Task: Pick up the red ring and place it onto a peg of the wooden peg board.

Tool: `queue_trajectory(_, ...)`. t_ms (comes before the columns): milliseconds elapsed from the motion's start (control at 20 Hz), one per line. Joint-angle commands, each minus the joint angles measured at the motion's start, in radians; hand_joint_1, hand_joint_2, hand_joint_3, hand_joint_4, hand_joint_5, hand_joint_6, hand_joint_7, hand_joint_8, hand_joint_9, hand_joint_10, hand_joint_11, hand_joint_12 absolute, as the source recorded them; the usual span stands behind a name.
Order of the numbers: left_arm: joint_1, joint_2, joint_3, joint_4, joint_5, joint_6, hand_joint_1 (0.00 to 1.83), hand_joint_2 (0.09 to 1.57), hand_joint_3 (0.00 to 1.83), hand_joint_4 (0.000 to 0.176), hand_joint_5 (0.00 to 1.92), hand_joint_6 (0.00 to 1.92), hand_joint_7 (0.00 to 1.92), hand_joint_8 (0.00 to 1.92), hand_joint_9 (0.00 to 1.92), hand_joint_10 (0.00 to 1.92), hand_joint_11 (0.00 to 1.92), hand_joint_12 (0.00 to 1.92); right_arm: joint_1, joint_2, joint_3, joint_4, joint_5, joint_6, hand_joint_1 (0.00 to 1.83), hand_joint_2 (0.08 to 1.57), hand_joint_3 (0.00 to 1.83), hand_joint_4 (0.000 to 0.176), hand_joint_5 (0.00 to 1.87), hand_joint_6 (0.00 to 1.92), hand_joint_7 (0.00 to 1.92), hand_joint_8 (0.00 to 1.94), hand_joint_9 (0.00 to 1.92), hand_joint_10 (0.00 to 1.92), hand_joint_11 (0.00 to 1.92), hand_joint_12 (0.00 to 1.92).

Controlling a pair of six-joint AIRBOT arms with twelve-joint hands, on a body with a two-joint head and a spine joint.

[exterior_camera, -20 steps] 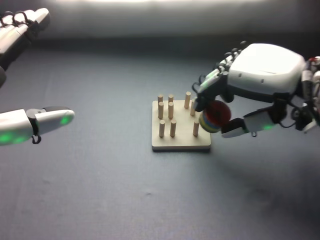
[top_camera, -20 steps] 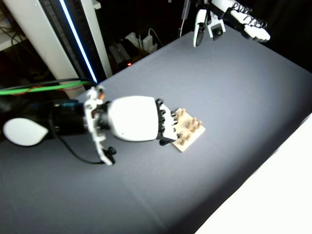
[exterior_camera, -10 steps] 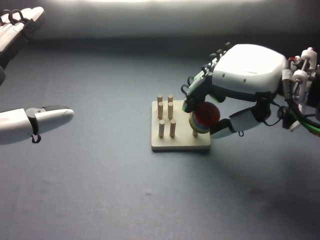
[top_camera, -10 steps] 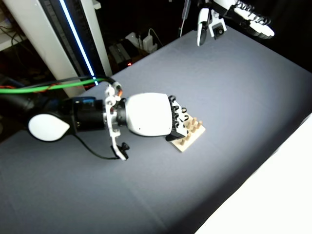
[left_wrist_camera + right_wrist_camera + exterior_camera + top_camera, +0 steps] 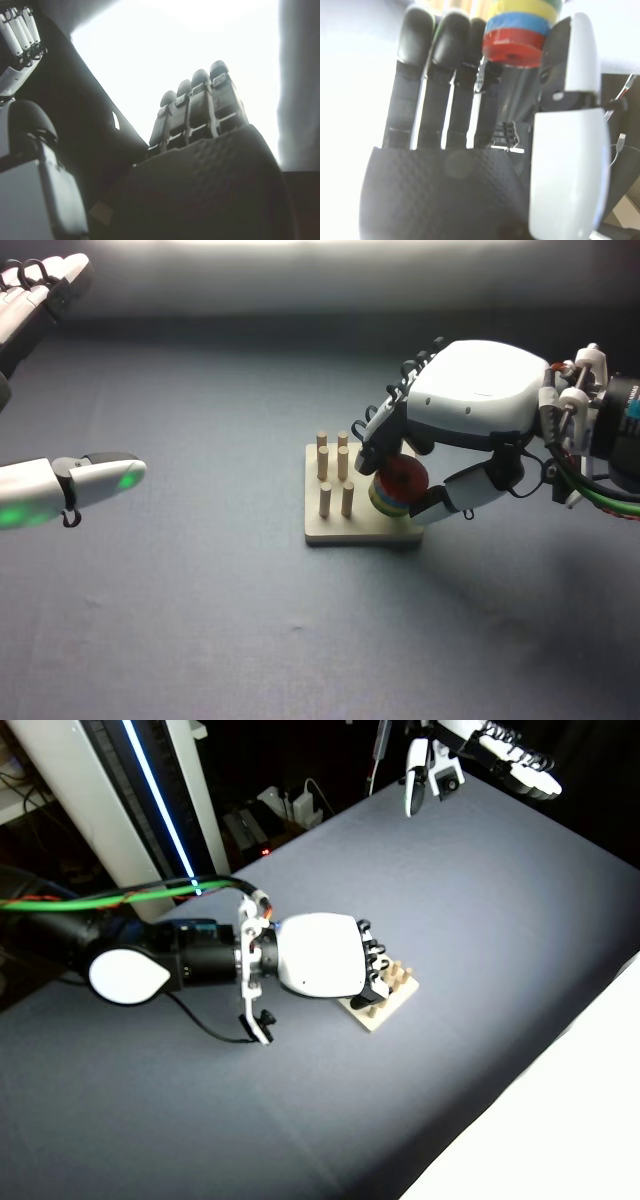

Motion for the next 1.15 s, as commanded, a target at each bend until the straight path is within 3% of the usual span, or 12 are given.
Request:
queue_trajectory(0,-0.003,-0.001,0.003,0.007,-0.124,-0.005,0.66,0.93,0.00,0.017,0.00,0.00,0.00,0.00,0.00,0.00,0.00,0.00,0.008,0.002,0.003,0.022,0.087,-0.001,1.26,1.10,0.00,0.000,0.98,0.82,1.04,1.07,0.87,1.17,0.70,1.55)
queue_trajectory(50,-0.003,-0.001,0.002,0.007,-0.128,-0.007,0.69,0.95,0.00,0.015,0.00,0.00,0.00,0.00,0.00,0.00,0.00,0.00,0.008,0.002,0.002,0.022,0.087,-0.001,1.24,1.14,0.00,0.000,0.90,0.90,0.97,1.23,0.77,1.23,0.66,1.62)
queue_trajectory(150,-0.003,-0.001,0.001,0.006,-0.131,-0.008,0.68,0.95,0.00,0.021,0.00,0.00,0.00,0.00,0.00,0.00,0.00,0.00,0.008,0.003,-0.003,0.028,0.098,-0.001,1.19,0.94,0.00,0.000,0.80,0.22,0.71,0.76,0.72,1.12,0.66,1.49)
queue_trajectory(300,-0.001,-0.002,-0.002,0.001,-0.144,-0.009,0.71,0.94,0.00,0.017,0.00,0.00,0.00,0.00,0.00,0.00,0.00,0.00,0.008,0.016,-0.025,0.064,0.149,-0.001,1.11,0.94,0.00,0.000,0.65,0.02,0.47,0.42,0.42,1.00,0.34,1.43)
queue_trajectory(500,0.013,0.000,-0.010,-0.013,-0.169,-0.010,0.72,0.94,0.00,0.015,0.00,0.00,0.00,0.00,0.00,0.00,0.00,0.00,-0.024,0.076,-0.066,0.149,0.267,-0.001,1.08,0.97,0.00,0.000,0.63,0.00,0.50,0.16,0.47,0.65,0.35,1.23)
queue_trajectory(650,0.027,0.002,-0.018,-0.018,-0.198,-0.016,0.68,0.93,0.00,0.059,0.00,0.00,0.00,0.00,0.00,0.00,0.00,0.00,-0.105,0.155,-0.106,0.264,0.420,-0.001,0.98,0.99,0.00,0.008,0.63,0.00,0.55,0.03,0.54,0.28,0.33,0.97)
queue_trajectory(700,0.031,-0.001,-0.022,-0.018,-0.214,-0.019,0.71,0.92,0.00,0.091,0.00,0.00,0.00,0.00,0.00,0.00,0.00,0.00,-0.152,0.193,-0.130,0.319,0.503,-0.001,0.88,0.98,0.00,0.000,0.65,0.00,0.60,0.02,0.57,0.21,0.25,1.13)
queue_trajectory(800,0.035,-0.005,-0.030,-0.018,-0.245,-0.023,0.70,0.91,0.00,0.098,0.00,0.00,0.00,0.00,0.00,0.00,0.00,0.00,-0.235,0.260,-0.178,0.414,0.660,-0.004,0.91,0.97,0.00,0.000,0.65,0.00,0.60,0.02,0.56,0.20,0.21,1.13)
queue_trajectory(850,0.038,-0.005,-0.032,-0.017,-0.266,-0.030,0.75,0.90,0.00,0.103,0.00,0.00,0.00,0.00,0.00,0.00,0.00,0.00,-0.279,0.288,-0.205,0.456,0.738,-0.009,0.99,1.04,0.00,0.000,0.61,0.00,0.65,0.01,0.63,0.13,0.31,0.95)
queue_trajectory(950,0.041,-0.005,-0.037,-0.010,-0.309,-0.046,0.76,0.94,0.00,0.100,0.00,0.00,0.00,0.00,0.00,0.00,0.00,0.00,-0.347,0.312,-0.244,0.523,0.875,-0.015,0.95,1.08,0.00,0.000,0.61,0.00,0.69,0.01,0.69,0.11,0.38,0.84)
queue_trajectory(1000,0.042,-0.007,-0.039,-0.004,-0.333,-0.053,0.78,0.96,0.01,0.057,0.00,0.00,0.00,0.00,0.00,0.00,0.00,0.00,-0.377,0.322,-0.260,0.550,0.940,-0.020,0.85,1.15,0.00,0.000,0.60,0.00,0.70,0.01,0.75,0.09,0.44,0.78)
queue_trajectory(1100,0.042,-0.010,-0.046,0.011,-0.367,-0.073,0.78,1.03,0.04,0.058,0.00,0.00,0.00,0.00,0.00,0.00,0.00,0.00,-0.439,0.340,-0.297,0.600,1.068,-0.045,0.65,1.31,0.00,0.000,0.63,0.00,0.74,0.00,0.84,0.06,0.52,0.74)
